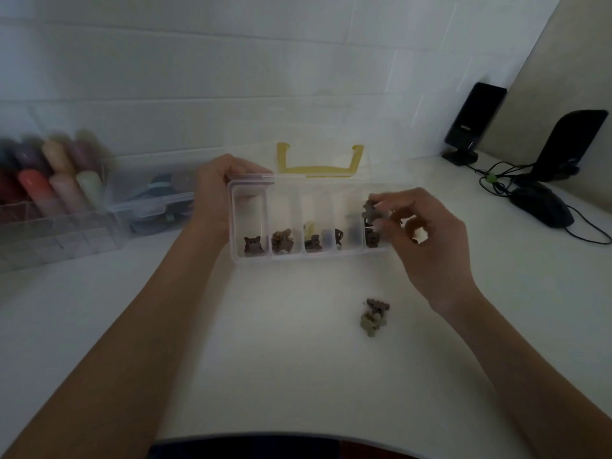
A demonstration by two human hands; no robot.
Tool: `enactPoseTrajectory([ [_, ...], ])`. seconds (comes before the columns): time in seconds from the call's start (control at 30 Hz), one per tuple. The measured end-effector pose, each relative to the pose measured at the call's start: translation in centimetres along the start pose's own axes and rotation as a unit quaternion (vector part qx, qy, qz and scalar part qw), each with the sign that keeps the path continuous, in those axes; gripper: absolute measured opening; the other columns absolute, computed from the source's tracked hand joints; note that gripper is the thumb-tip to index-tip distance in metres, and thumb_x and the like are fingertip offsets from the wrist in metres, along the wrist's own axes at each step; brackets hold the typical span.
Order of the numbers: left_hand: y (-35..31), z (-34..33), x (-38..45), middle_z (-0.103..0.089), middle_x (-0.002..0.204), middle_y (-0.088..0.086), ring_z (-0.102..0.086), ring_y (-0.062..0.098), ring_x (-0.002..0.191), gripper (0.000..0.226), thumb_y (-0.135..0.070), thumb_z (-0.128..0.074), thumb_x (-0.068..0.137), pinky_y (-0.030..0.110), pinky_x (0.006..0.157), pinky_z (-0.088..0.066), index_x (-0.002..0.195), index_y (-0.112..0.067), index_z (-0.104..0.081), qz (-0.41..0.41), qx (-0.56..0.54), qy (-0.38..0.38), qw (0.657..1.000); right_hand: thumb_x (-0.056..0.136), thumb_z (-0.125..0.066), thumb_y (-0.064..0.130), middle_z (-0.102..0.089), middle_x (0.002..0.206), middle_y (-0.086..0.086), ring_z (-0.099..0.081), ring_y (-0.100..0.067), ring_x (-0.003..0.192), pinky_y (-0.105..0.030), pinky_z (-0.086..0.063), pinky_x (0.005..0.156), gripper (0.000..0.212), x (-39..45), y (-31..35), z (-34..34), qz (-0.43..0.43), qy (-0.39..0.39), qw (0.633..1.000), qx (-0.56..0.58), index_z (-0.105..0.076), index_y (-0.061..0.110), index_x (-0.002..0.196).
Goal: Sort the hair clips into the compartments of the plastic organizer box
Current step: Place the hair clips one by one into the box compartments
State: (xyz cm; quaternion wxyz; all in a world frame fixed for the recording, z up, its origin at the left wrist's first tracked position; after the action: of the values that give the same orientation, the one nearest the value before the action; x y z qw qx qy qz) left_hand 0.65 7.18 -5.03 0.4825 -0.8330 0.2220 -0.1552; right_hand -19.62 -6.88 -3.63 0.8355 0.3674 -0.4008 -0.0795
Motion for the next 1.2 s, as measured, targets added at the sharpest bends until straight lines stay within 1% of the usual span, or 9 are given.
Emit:
enactPoseTrajectory([
  [0.17,-0.2,-0.5,-0.6,-0.058,0.044,-0.006,-0.055,0.007,0.047,0.025,-0.013,-0.045,0.054,0.023,0.063,-0.043,0.034,-0.015,-0.059,-0.016,0.010,0.032,0.999,0.082,-0.065,0.000,-0.065,0.097,0.015,-0.056,-0.007,0.079,-0.010,-0.036,0.071,0.028,0.2,-0.3,0.8,0.014,-0.044,0.997,-0.057,-0.060,0.024,0.095],
  [0.27,-0.1,-0.5,-0.5,-0.056,0.043,-0.007,-0.053,0.007,0.046,0.024,-0.014,-0.043,0.052,0.022,0.060,-0.041,0.033,-0.015,-0.057,-0.003,-0.005,0.040,0.999,0.080,-0.067,0.000,-0.063,0.090,0.018,-0.053,-0.008,0.077,-0.012,-0.037,0.072,0.030,0.2,-0.6,0.7,0.007,-0.028,0.997,-0.066,-0.059,0.026,0.095],
  [0.43,-0.1,-0.7,-0.4,-0.055,0.042,-0.005,-0.051,0.008,0.045,0.023,-0.016,-0.041,0.049,0.022,0.058,-0.041,0.034,-0.014,-0.057,0.006,-0.024,0.041,0.999,0.080,-0.065,-0.002,-0.059,0.084,0.018,-0.048,-0.004,0.076,-0.008,-0.035,0.072,0.036,0.0,-0.5,0.4,0.000,-0.020,0.995,-0.093,-0.058,0.031,0.094],
  [0.63,0.1,-0.4,-0.2,-0.060,0.047,0.002,-0.055,0.014,0.050,0.022,-0.016,-0.042,0.049,0.022,0.058,-0.045,0.039,-0.011,-0.062,-0.003,0.001,0.019,1.000,0.081,-0.068,0.007,-0.055,0.088,0.027,-0.047,0.002,0.079,-0.008,-0.035,0.073,0.032,0.1,-0.5,0.2,0.009,0.002,0.994,-0.106,-0.057,0.033,0.095],
  [0.77,0.2,-0.7,-0.4,-0.060,0.047,0.000,-0.055,0.012,0.050,0.022,-0.015,-0.043,0.050,0.023,0.058,-0.045,0.039,-0.013,-0.062,0.003,0.003,0.028,1.000,0.081,-0.068,0.010,-0.059,0.091,0.020,-0.051,-0.010,0.081,-0.012,-0.039,0.073,0.029,-0.1,-0.2,-0.2,0.031,0.015,0.993,-0.114,-0.058,0.034,0.096],
  [0.87,0.1,-0.7,-0.6,-0.060,0.047,-0.006,-0.056,0.008,0.050,0.030,-0.008,-0.044,0.060,0.022,0.060,-0.044,0.037,-0.016,-0.062,-0.016,0.040,0.034,0.998,0.083,-0.067,0.012,-0.063,0.092,0.015,-0.051,-0.010,0.082,-0.015,-0.039,0.078,0.023,0.1,-0.3,0.2,0.039,-0.012,0.992,-0.117,-0.063,0.030,0.097],
  [0.93,0.0,-0.6,-0.5,-0.059,0.046,-0.005,-0.055,0.008,0.049,0.026,-0.011,-0.044,0.057,0.023,0.060,-0.043,0.037,-0.015,-0.061,-0.010,0.029,0.035,0.999,0.085,-0.066,0.011,-0.062,0.093,0.019,-0.051,-0.008,0.082,-0.012,-0.037,0.078,0.020,0.2,-0.3,0.9,0.037,-0.047,0.992,-0.116,-0.063,0.027,0.098],
  [1.03,-0.1,-0.4,-0.3,-0.061,0.048,-0.003,-0.056,0.010,0.050,0.023,-0.012,-0.045,0.055,0.023,0.059,-0.044,0.039,-0.014,-0.062,-0.011,0.040,0.025,0.999,0.088,-0.061,0.014,-0.062,0.093,0.015,-0.053,-0.007,0.082,-0.008,-0.036,0.075,0.017,0.5,-0.9,1.8,0.013,-0.096,0.990,-0.106,-0.064,0.024,0.101],
  [1.2,-0.2,-0.4,-0.3,-0.062,0.049,0.005,-0.057,0.016,0.050,0.024,-0.016,-0.042,0.049,0.020,0.055,-0.046,0.044,-0.006,-0.063,0.002,0.030,0.008,1.000,0.089,-0.059,0.016,-0.062,0.089,0.011,-0.054,-0.010,0.081,-0.009,-0.037,0.070,0.016,0.8,-2.2,2.3,-0.052,-0.122,0.986,-0.104,-0.064,0.027,0.100],
])
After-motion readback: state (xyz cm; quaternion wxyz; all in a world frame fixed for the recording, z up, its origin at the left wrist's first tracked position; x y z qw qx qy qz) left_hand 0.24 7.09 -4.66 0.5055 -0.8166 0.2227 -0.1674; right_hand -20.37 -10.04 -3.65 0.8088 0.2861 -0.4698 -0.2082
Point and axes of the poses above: each hand's wrist, its own x-axis towards the middle knuckle, its own z-axis out of the back of the hand, y = z × x, the point moved 4 cm from there along x, towards the middle knuckle
